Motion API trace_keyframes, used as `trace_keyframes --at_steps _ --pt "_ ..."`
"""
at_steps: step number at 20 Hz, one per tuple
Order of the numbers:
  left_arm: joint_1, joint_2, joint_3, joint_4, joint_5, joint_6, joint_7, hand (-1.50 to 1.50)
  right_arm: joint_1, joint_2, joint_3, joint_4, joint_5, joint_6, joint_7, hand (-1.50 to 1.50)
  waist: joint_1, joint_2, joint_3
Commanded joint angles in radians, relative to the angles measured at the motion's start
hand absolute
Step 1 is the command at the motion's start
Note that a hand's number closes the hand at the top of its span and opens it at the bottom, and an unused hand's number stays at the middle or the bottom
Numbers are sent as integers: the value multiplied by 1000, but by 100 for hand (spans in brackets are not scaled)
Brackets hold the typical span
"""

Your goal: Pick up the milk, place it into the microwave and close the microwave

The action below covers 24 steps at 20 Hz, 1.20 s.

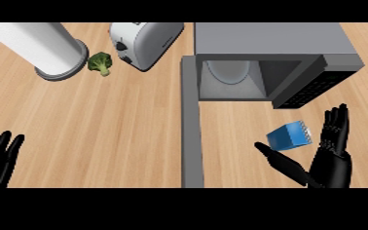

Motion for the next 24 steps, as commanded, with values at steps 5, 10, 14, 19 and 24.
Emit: trace_keyframes --at_steps 5,10,14,19,24 --pt "89 -34 -24 -73 -4 -11 -6 -150 -38 -50 -136 140 -113 88 -90 -150 5 -1 0" --pt "53 -35 -40 0 -56 1 -57 -150 -22 -31 -131 250 -113 125 -157 -150 2 0 0" --pt "10 -34 -42 -39 -38 18 18 -150 -53 -38 -154 362 -127 163 -205 -150 1 1 0" --pt "67 -35 -68 10 -47 7 -67 -150 -100 -65 -233 506 -163 197 -284 -150 3 0 0" --pt "52 -22 59 15 14 -82 -33 -150 -121 -86 -269 544 -180 214 -293 -150 2 0 0"
